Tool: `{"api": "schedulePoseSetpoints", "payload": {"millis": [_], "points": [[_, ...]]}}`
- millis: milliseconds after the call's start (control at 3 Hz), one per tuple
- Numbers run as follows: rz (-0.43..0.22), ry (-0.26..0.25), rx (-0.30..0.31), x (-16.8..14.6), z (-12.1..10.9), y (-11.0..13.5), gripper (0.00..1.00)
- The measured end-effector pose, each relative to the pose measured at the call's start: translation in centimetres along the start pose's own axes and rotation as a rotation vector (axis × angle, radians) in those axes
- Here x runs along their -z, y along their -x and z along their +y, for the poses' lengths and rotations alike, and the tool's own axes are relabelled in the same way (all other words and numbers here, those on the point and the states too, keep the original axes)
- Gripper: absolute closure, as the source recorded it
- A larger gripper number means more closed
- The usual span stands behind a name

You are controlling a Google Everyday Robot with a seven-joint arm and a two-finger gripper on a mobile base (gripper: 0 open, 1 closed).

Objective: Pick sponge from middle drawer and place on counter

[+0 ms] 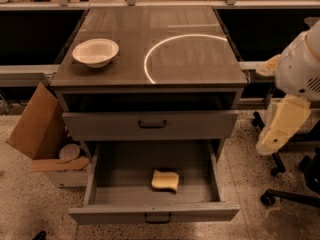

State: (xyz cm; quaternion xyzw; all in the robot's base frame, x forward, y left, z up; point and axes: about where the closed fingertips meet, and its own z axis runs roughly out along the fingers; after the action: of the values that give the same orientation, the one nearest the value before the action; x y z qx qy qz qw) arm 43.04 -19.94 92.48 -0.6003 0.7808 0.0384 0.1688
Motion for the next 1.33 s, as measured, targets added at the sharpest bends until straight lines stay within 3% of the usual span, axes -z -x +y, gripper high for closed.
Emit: {"api": "schedulePoseSetpoints", "payload": {"millis": [333, 667, 1000, 1333], "points": [[-0.151, 0.126, -0.023, -7.3, 3.2, 0.9, 0.0], [-0.311, 0.256, -0.084, -14.6, 7.5, 3.2, 0.0], [-0.309, 0.255, -0.083, -14.5, 7.5, 3.1, 0.0], [-0.328, 0.265, -0.104, -16.9, 7.9, 3.5, 0.0]]}}
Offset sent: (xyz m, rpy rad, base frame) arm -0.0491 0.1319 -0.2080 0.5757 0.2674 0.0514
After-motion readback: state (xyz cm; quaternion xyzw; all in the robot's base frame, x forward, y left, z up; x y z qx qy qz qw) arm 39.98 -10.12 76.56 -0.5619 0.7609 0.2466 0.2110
